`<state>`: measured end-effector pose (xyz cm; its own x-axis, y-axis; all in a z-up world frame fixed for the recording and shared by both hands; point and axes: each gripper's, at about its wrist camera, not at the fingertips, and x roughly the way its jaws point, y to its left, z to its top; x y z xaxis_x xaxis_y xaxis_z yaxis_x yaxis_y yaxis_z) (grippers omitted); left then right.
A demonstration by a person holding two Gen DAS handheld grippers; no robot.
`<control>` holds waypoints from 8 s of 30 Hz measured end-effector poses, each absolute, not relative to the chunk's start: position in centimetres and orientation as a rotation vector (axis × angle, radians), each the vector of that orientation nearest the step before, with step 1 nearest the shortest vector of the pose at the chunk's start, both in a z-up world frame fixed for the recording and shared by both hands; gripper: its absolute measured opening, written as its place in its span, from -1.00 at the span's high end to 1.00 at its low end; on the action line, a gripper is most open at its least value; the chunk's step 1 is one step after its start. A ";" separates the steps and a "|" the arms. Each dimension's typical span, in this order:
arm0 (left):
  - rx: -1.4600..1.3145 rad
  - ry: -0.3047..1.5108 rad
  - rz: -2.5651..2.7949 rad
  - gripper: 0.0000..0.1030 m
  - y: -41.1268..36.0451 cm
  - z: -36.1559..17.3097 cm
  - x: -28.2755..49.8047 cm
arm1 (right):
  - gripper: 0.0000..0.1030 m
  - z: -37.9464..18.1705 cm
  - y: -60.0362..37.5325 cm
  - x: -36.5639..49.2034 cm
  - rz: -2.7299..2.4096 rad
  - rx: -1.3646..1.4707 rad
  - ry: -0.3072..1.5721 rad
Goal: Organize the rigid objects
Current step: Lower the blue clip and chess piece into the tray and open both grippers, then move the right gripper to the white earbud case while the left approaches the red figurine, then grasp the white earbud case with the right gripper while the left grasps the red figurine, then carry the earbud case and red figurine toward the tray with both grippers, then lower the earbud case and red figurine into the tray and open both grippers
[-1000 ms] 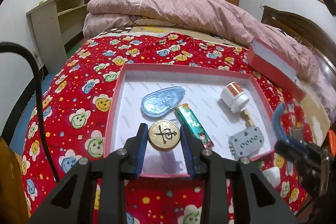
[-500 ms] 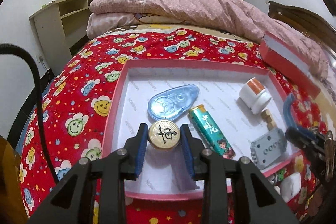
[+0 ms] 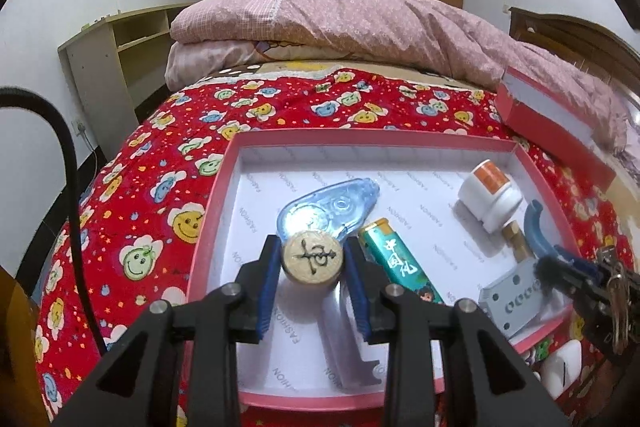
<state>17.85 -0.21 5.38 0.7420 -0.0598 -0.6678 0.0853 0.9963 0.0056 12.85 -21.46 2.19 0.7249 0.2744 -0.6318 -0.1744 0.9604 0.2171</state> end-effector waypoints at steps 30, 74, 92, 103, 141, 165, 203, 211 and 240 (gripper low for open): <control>0.072 0.729 -0.098 -0.16 -1.0 7.2 13.3 | 0.06 4.4 -20.4 10.6 0.303 0.142 0.678; 0.116 0.827 -0.234 0.50 -6.4 2.3 8.6 | -0.21 -0.8 -22.1 0.8 0.315 0.179 0.741; 0.089 0.846 -0.136 0.61 -2.6 2.3 6.5 | -0.23 0.5 -20.7 2.3 0.182 0.064 0.726; 0.104 0.792 -0.122 0.61 -3.0 1.9 5.8 | -0.47 -0.4 -19.8 3.6 0.201 0.069 0.761; -0.010 0.775 -0.123 0.61 0.4 4.5 2.5 | -0.18 -0.6 -19.6 1.1 0.143 0.050 0.761; -0.060 0.747 -0.141 0.61 1.3 7.4 3.7 | -0.18 3.2 -20.6 -0.7 0.210 0.104 0.690; -0.055 0.823 -0.111 0.60 1.3 3.9 15.3 | -0.18 3.9 -20.3 3.2 0.269 0.136 0.726; -0.049 0.820 -0.112 0.60 1.2 3.7 15.4 | -0.18 5.0 -20.1 5.5 0.267 0.124 0.708; -0.006 0.805 -0.103 0.59 0.7 3.7 15.3 | -0.15 3.0 -18.4 15.8 0.273 0.099 0.817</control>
<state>15.25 0.66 3.75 0.6885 -0.0940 -0.7191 0.0894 0.9950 -0.0445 15.75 -18.37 2.95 0.6518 0.2781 -0.7056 -0.2021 0.9604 0.1918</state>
